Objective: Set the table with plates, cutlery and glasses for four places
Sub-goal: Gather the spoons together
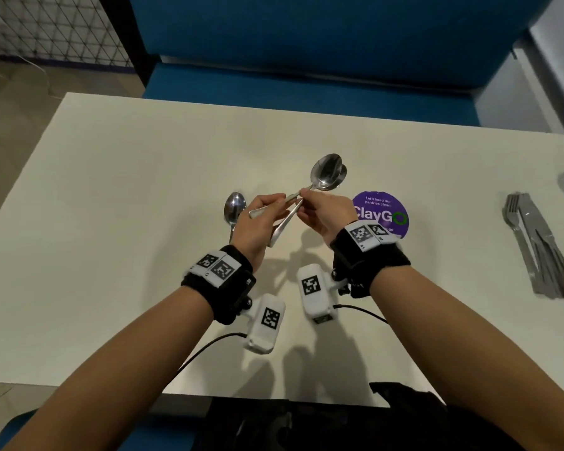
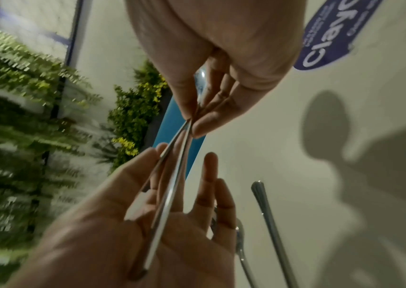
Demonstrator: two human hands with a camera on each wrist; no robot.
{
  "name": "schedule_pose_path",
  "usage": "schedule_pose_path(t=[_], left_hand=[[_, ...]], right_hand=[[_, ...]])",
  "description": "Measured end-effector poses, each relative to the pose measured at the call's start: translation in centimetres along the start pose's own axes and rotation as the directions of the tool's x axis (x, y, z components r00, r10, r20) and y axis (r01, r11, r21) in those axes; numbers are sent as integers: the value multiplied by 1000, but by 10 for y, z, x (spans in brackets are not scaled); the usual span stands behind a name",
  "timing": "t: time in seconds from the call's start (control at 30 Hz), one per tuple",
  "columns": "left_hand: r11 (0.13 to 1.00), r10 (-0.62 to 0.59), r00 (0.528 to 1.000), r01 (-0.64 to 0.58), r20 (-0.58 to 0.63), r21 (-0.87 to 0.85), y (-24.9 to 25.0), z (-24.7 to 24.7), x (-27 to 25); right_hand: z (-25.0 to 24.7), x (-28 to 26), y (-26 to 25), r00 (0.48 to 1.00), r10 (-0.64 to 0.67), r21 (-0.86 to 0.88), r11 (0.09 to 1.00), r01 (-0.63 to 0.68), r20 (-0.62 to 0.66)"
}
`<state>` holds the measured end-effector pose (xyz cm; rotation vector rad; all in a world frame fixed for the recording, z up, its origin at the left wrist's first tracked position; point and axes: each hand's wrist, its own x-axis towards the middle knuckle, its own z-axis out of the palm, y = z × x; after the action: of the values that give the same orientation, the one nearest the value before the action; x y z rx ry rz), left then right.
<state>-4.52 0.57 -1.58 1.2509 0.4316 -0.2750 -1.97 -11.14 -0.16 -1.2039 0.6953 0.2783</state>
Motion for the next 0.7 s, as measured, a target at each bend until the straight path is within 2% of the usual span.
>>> schedule_pose_path(t=[0.07, 0.17, 0.27, 0.33, 0.4, 0.5, 0.7], left_hand=[[1000, -3, 999, 3, 42, -10, 7, -11, 1], [1000, -7, 993, 6, 121, 10, 20, -31, 3], [983, -67, 981, 33, 183, 183, 30, -45, 6], [935, -94, 961, -4, 261, 353, 33, -51, 9], [894, -123, 938, -37, 324, 446, 35, -56, 9], [902, -133, 936, -22, 324, 432, 40, -63, 8], [910, -66, 963, -48, 260, 411, 33, -75, 9]], right_hand=[[6, -1, 1, 1000, 9, 59, 998, -8, -15], [16, -1, 1, 999, -32, 42, 999, 33, -23], [25, -2, 2, 997, -77, -43, 996, 78, 25], [33, -4, 4, 991, -104, -129, 985, 114, 79], [41, -6, 9, 986, -118, -208, 968, 141, 122], [51, -8, 11, 984, -121, -238, 960, 149, 127], [67, -7, 16, 982, -130, -227, 961, 160, 140]])
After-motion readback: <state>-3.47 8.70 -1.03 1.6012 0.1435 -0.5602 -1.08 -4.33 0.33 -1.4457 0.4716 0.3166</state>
